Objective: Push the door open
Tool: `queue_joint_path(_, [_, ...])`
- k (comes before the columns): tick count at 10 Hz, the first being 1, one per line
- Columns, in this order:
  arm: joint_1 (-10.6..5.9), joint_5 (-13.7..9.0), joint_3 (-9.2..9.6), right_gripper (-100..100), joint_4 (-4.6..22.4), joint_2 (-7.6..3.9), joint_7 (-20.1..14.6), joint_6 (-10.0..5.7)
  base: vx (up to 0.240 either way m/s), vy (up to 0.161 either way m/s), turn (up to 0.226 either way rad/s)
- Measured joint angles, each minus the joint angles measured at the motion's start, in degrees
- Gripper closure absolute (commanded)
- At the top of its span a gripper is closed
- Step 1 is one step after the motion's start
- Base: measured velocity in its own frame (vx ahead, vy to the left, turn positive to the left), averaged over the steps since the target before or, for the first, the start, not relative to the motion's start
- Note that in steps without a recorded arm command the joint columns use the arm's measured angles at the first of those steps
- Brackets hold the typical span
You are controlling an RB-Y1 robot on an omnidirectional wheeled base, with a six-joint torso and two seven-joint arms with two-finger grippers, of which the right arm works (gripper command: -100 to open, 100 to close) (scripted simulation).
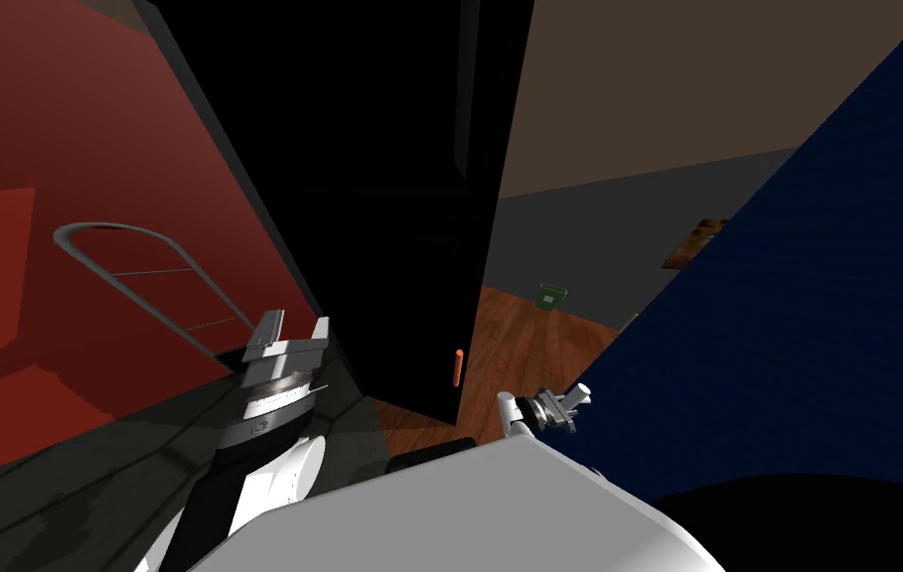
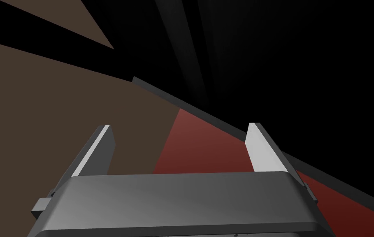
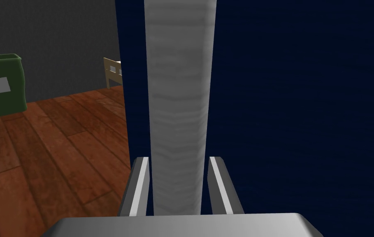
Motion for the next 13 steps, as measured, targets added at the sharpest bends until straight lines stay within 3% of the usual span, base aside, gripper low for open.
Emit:
queue_joint_path(1, [0.64, 0.0, 0.04, 100, -1.2, 0.14, 0.5, 0.14, 0.038, -0.042, 0.187])
queue_joint_path(3, [-0.91, -1.5, -1.64, 100, 2.0, -0.2, -0.4, -1.57, 0.016, -0.044, 0.057])
queue_joint_path(4, [-0.69, -1.7, -1.77, 100, 1.8, -0.21, -0.2, -1.58, 0.006, -0.009, 0.009])
queue_joint_path(6, [1.0, -2.4, -2.52, 100, -2.0, 0.71, 2.1, -1.59, 0.041, -0.042, 0.133])
queue_joint_path(9, [0.58, -4.2, -4.43, 100, -1.2, 0.95, 2.6, -3.32, 0.018, -0.062, 0.101])
queue_joint_path(11, [0.93, -6.0, -5.73, 100, -1.6, 0.71, 3.1, -4.11, -0.012, -0.201, 0.114])
queue_joint_path(13, [0.15, -7.7, -7.36, 100, 0.8, -0.66, 2.0, -5.95, -0.026, -0.201, 0.125])
